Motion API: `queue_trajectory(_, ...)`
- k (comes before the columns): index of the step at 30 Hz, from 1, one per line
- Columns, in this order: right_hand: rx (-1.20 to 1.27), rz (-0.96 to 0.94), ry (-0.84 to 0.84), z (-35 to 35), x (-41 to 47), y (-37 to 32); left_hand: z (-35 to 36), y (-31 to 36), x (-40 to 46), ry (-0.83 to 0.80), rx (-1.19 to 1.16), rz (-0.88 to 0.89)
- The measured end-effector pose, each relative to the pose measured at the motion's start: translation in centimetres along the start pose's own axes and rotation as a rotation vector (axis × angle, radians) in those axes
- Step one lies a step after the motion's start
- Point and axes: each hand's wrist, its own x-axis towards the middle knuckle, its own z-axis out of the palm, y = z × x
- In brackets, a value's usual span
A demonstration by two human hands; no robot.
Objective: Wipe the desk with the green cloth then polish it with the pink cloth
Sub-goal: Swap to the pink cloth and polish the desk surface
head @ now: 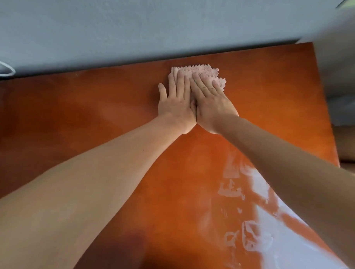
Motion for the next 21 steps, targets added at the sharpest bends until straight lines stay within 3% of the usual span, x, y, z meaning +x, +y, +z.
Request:
queue_trajectory(9,0.027,0.062,0.017,1.3,-3.4,1.6,0.6,3.2,-1.8,0.005,0.024,0.031)
queue_trajectory(21,-0.029,0.028,-0.036,5.7,-13.9,1.1,5.7,7.8,-11.7,-0.011,-0.027,-0.004)
